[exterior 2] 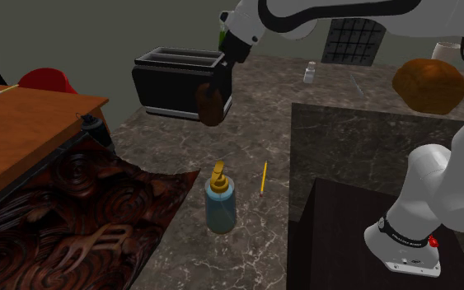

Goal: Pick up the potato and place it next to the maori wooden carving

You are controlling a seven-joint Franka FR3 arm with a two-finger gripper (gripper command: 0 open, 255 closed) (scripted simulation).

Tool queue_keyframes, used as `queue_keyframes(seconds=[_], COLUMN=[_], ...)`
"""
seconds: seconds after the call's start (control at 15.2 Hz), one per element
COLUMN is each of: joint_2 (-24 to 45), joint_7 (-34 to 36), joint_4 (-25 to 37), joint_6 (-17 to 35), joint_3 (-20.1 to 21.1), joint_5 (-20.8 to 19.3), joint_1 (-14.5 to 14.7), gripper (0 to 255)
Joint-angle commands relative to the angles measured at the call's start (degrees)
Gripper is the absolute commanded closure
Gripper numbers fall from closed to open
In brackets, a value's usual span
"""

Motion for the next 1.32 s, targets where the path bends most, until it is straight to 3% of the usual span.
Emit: queue_keyframes(seconds=[0.0,0.66,1.25], joint_2=[0.3,2.0,-7.8], joint_7=[0.6,2.8,15.1], joint_4=[2.0,11.5,-0.3], joint_6=[-1.6,-9.3,-4.0], joint_3=[0.0,-0.3,7.0], joint_5=[-0.3,-1.0,-6.8], joint_1=[0.0,-0.3,4.4], gripper=[255,255,255])
